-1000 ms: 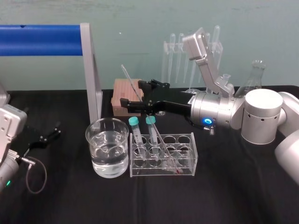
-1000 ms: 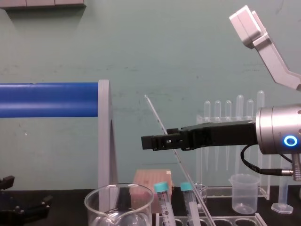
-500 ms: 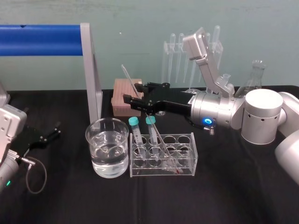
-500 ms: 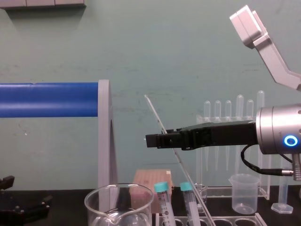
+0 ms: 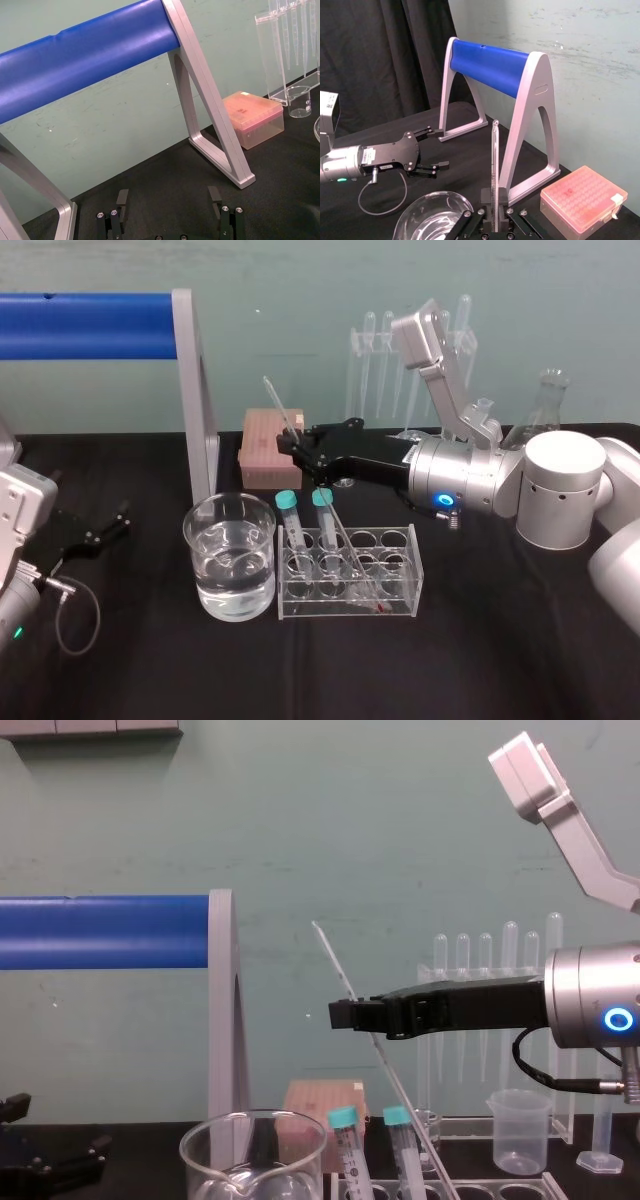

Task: Hold the thermometer with one hand and immerse one end into the beaker, then reinsert it into the test tube rack.

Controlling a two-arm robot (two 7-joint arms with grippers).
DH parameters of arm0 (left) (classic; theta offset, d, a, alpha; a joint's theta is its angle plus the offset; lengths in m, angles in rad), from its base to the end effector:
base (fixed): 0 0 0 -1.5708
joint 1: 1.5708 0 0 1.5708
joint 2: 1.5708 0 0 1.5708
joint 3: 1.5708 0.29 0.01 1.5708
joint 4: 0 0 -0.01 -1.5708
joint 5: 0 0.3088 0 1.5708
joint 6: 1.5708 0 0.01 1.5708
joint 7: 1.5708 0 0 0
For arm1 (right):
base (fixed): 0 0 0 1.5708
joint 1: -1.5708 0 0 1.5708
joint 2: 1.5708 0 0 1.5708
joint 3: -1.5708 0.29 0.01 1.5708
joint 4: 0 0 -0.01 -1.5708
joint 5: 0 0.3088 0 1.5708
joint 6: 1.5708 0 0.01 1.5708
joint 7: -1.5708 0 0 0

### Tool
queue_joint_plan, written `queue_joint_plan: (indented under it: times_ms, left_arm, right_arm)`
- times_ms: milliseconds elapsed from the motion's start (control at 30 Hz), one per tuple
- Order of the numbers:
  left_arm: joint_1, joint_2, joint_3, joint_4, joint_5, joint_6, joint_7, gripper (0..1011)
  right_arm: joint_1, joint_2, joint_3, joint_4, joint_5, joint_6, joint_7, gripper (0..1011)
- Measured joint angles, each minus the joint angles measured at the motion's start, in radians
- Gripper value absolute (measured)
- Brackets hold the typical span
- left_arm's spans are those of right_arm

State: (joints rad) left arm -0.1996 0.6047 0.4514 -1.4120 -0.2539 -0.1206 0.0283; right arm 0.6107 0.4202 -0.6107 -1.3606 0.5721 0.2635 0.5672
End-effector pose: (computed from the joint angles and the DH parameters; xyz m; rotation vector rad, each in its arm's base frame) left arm 0.3581 0.0827 -0.3022 0.3044 -0.2852 1.2480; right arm 0.4493 0.0177 -0.1877 -0.1585 0.0591 -0.5731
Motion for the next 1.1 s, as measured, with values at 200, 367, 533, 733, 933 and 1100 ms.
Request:
queue_joint_plan:
  times_ms: [200, 367, 533, 733, 933, 1100]
  left_arm:
    - [0.0, 0.0, 0.0, 0.0, 0.0, 0.0, 0.0, 1008]
    - [0.0, 0.0, 0.0, 0.0, 0.0, 0.0, 0.0, 1008]
    - [0.0, 0.0, 0.0, 0.0, 0.0, 0.0, 0.0, 1008]
    - [0.0, 0.0, 0.0, 0.0, 0.0, 0.0, 0.0, 1008]
    - [0.0, 0.0, 0.0, 0.0, 0.0, 0.0, 0.0, 1008]
    - [0.0, 0.0, 0.0, 0.0, 0.0, 0.0, 0.0, 1008]
  right_arm:
    - [-0.004, 0.0, 0.003, -0.003, 0.005, -0.001, 0.0, 58]
    - [-0.025, -0.007, 0.024, -0.017, 0.029, -0.043, -0.001, 58]
    - [-0.057, -0.015, 0.069, -0.039, 0.067, -0.144, 0.001, 58]
    - [-0.091, -0.005, 0.118, -0.078, 0.097, -0.235, 0.011, 58]
    - [-0.104, -0.002, 0.194, -0.13, 0.194, -0.276, 0.028, 58]
    - [-0.046, 0.001, 0.218, -0.14, 0.241, -0.252, 0.032, 58]
